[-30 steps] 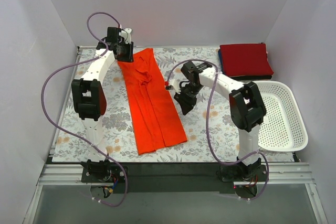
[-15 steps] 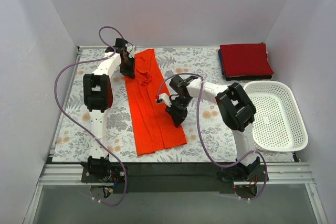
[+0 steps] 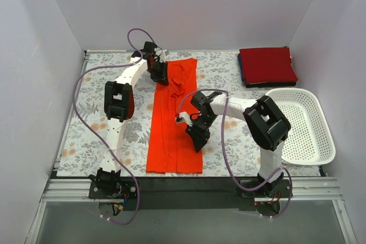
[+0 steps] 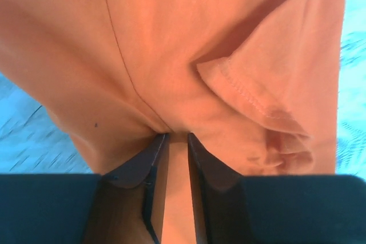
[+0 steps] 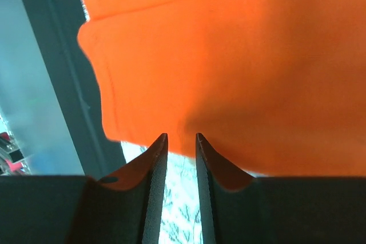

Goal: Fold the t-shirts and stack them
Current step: Fold the tshirt

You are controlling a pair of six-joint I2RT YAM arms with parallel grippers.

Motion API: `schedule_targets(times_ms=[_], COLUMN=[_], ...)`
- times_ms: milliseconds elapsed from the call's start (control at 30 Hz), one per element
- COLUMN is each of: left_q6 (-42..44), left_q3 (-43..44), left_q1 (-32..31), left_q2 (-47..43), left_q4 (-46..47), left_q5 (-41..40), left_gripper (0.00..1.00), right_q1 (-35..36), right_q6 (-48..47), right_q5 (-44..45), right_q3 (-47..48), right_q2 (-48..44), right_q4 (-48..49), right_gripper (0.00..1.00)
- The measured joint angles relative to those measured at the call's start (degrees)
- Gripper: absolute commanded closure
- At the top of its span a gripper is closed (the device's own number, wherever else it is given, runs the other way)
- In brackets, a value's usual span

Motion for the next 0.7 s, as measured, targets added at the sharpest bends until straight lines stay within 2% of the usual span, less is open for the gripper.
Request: schedule_targets(times_ms=[33,100,200,400,500,533,567,700], left_q6=[-0.5,-1.1,-2.1,-2.8,-2.2,-1.8,-1.7,-0.2], left_q3=[1.7,4.1,2.8,-3.3,-5.0,-6.0,-7.0,-12.7], left_q1=[-0.7,-1.8,-1.9,0.2,1.0,1.1,1.2,1.0], left_q2=[1.0,2.3,1.1,-7.6,-12.2,-13.7,-15.0,-17.4], left_q4=[0.0,0.6,2.7,6.1,6.5,6.5,6.3,6.4], left_q5=[0.6,1.5,2.0,2.2,2.2,2.3,2.6,6.4], left_gripper=[0.78,0.67,0.52,0.53,0.62,0.71,0.73,0.79], right_q1=[-0.1,-1.6,-6.8,-14.3,-13.8,-13.6,-13.4,-12.6], right_q6=[-0.7,-2.0,-2.4,0.2,1.7,2.3,2.9,4.9], right_q5=[0.0,-0.2,-0.7,2.5,4.7,5.2,5.9,9.7], right_q3=[0.1,1.6,9.9,29.4,34.2,35.0,35.6,37.4], right_q2=[-0.6,-1.4,-0.5,3.7,7.0,8.0,9.2,14.9], right_q4=[-0.5,-2.7,-6.5,-5.1,-4.2,-4.0,-3.7,-2.2], right_gripper=[0.66,0.64,0.64,0.66,0.73,0.75,0.8,0.86])
